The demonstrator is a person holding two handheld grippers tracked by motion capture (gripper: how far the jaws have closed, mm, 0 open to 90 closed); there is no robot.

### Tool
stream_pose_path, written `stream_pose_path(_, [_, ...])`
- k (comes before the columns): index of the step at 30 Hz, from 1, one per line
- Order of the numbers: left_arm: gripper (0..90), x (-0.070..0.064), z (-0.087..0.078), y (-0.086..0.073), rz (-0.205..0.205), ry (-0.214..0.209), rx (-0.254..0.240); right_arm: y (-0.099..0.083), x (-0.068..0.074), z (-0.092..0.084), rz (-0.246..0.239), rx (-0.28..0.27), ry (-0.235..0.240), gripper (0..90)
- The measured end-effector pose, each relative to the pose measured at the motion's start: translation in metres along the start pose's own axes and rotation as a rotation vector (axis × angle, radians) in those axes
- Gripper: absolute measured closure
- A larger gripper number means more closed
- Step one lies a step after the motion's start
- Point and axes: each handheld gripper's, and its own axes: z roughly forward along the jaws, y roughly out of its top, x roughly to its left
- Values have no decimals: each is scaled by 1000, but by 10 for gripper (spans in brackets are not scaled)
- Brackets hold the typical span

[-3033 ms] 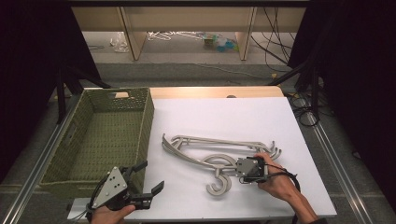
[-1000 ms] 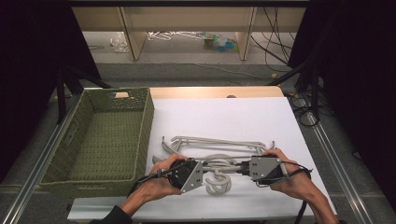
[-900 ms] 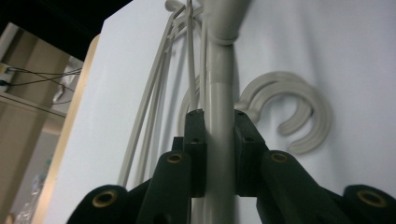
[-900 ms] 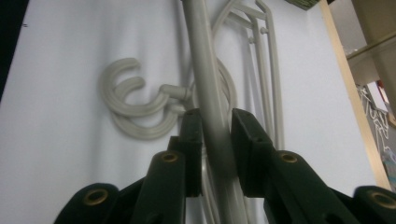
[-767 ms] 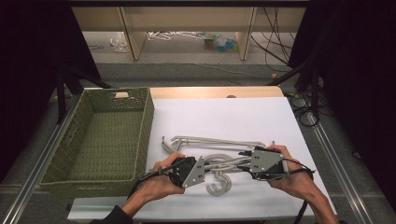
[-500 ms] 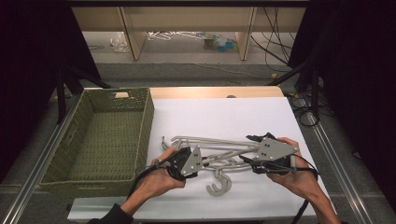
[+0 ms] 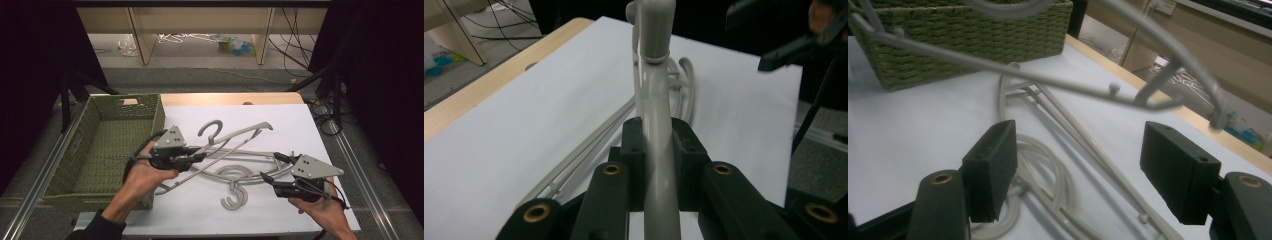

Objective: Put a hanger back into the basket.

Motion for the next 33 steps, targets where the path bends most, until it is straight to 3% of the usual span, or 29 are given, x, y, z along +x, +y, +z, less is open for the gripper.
stream_pose_path(3, [788, 6, -28, 11, -51, -13, -37, -6, 2, -3, 9, -1, 15, 317])
stream_pose_path(4, [788, 6, -28, 11, -51, -13, -37, -8, 4, -3, 17, -5, 16, 316])
stream_pose_path(8, [788, 13, -56, 22, -72, -5, -74, -13, 6, 2, 24, 12, 30, 299])
stream_pose_path(12, [788, 21, -67, 24, -88, 6, -85, -14, 7, 5, 33, 15, 44, 284])
stream_pose_path(17, [788, 42, -81, 20, -129, 64, -79, -20, 10, 10, 61, 36, 51, 238])
stream_pose_path(22, [788, 64, -90, 12, -166, 97, -72, -24, 13, 15, 54, 79, 79, 232])
stream_pose_path(33, [788, 103, -119, -7, -213, 194, -41, -26, 13, 18, 57, 85, 87, 234])
